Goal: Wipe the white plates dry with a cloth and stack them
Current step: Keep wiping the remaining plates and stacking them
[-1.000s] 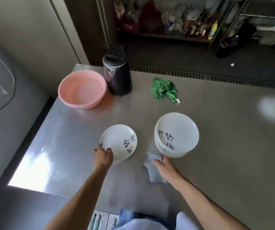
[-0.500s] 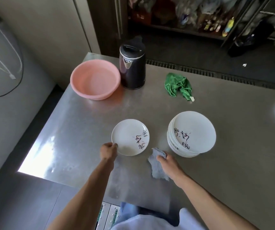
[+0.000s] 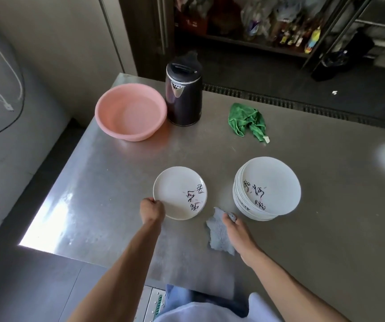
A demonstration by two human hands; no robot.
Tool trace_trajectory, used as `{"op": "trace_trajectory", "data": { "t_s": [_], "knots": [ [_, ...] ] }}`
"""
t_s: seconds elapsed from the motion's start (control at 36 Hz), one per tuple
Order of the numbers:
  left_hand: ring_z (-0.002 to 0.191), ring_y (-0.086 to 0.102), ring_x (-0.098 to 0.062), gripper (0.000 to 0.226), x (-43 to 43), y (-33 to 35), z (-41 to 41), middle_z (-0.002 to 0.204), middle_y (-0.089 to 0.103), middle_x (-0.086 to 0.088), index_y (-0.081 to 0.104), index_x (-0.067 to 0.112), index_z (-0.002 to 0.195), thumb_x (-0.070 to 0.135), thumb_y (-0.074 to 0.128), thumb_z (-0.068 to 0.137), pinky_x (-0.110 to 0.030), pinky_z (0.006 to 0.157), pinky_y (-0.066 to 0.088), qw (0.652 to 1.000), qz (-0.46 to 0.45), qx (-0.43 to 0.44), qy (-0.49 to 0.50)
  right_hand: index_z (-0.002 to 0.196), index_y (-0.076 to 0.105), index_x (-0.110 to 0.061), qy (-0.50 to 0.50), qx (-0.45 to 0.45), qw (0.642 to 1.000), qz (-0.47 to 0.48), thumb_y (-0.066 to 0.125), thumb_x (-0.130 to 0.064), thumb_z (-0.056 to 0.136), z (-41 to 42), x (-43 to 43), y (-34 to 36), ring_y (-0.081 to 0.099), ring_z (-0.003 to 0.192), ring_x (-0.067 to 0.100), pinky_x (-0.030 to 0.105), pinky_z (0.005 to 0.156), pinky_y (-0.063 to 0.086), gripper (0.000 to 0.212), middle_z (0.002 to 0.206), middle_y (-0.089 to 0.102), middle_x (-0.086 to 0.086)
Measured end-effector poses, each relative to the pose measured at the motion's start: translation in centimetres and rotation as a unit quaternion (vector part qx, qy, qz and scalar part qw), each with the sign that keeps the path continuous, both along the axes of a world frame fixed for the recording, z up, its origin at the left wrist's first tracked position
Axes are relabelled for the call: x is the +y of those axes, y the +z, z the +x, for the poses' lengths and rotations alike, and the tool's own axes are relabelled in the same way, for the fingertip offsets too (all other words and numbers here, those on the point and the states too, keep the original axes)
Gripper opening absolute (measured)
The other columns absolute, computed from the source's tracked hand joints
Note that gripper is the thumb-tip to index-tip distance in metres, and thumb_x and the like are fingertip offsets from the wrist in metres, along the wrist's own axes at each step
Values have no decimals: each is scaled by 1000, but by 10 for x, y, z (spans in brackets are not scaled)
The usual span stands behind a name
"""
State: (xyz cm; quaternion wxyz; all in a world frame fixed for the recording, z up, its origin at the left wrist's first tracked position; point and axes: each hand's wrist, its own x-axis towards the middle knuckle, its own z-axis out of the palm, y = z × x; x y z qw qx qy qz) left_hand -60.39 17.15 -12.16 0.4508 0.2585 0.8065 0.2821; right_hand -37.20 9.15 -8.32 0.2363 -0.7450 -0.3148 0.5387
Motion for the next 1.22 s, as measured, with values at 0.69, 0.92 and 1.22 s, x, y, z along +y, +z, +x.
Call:
{"op": "trace_trajectory", "data": {
  "t_s": [0.69,0.92,1.22],
  "knots": [
    [87,72,-25,68,-106,34,29,104,69,-19,39,31,155,-8,36,100,-47,76,63,955,-35,-235,-175,128,61,-10,-145,-32,985,85,45,-31,105,61,-42,-12,51,111,8,23,96,35,35,117,59,-4],
    [87,68,-26,70,-126,19,73,101,64,-15,40,27,155,-11,32,97,-41,70,63,944,-87,-238,-210,127,62,-15,-141,-55,982,116,46,-28,105,85,-69,-16,56,112,10,23,97,37,30,119,63,-4],
    [105,67,-41,70,-130,29,124,126,63,-26,43,31,152,-9,32,96,-50,78,63,940,-119,-235,-216,147,46,-31,-8,-117,979,168,44,-30,105,92,-95,-26,44,134,-3,11,109,31,42,146,50,-18]
  ]
}}
